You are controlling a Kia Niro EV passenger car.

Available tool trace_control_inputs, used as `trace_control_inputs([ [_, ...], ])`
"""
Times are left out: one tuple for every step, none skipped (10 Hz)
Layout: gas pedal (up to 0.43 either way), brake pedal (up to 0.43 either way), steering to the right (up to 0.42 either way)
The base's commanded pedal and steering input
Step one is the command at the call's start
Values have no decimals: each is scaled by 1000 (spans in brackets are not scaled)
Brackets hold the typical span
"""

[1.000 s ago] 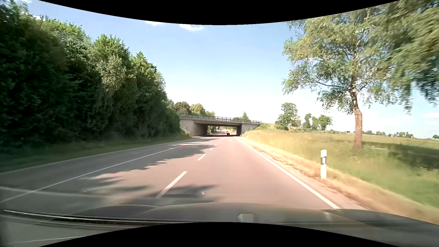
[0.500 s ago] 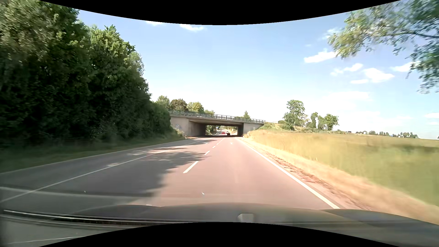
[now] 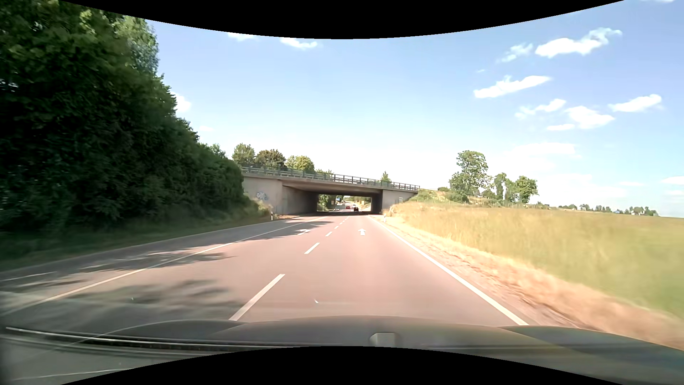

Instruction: Follow the waypoints while adhering to traffic rules and regulations

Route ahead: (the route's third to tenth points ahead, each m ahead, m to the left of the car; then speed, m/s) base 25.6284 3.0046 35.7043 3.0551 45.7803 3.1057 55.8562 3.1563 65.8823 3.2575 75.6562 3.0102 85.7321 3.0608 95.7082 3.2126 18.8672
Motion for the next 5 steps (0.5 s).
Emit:
trace_control_inputs([
  [87,6,0],
  [87,6,0],
  [87,6,0],
  [87,6,0],
  [87,6,0],
])
